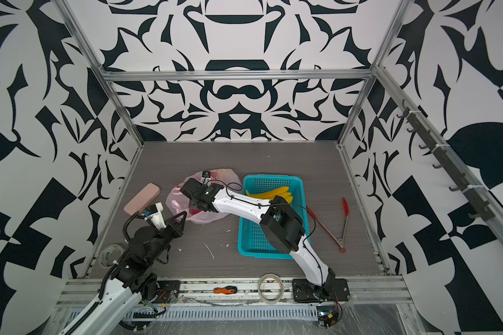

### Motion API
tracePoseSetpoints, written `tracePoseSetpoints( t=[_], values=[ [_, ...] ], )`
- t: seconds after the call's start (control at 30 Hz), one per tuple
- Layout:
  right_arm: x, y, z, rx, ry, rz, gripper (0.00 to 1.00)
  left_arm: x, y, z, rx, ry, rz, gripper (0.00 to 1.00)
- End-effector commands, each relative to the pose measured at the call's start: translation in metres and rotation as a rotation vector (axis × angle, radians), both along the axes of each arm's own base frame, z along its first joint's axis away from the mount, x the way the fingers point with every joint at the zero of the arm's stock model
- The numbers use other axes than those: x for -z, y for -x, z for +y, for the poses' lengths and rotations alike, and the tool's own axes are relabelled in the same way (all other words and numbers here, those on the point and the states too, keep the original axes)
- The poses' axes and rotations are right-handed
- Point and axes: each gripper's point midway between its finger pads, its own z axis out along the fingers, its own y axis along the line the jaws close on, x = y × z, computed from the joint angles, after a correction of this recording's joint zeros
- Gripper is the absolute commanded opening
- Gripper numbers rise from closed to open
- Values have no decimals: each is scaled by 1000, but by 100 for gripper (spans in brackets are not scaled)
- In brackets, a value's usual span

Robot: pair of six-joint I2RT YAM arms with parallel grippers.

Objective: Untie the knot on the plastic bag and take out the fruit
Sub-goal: 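Push the right gripper into the bag and close it on the dragon fruit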

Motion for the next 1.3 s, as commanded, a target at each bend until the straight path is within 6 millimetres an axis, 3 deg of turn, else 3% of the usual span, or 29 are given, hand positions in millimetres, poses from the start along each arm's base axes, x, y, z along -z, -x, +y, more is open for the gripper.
tracePoseSetpoints(
  t=[0.0,0.03,0.1,0.2,0.77,1.27],
  values=[
    [-22,-5,0,68,-38,-10,72,8,5,-1,17,5,16,0],
    [-21,-5,0,72,-35,-6,75,9,6,-1,19,8,16,0],
    [-20,-5,1,87,-41,5,91,11,7,-2,27,16,19,0],
    [-18,-5,4,107,-63,17,99,13,8,-4,36,25,25,0],
    [-3,-8,5,278,-119,96,97,17,11,-13,83,70,19,0],
    [18,-13,8,325,-114,134,96,17,13,-16,103,70,20,0]
  ],
)
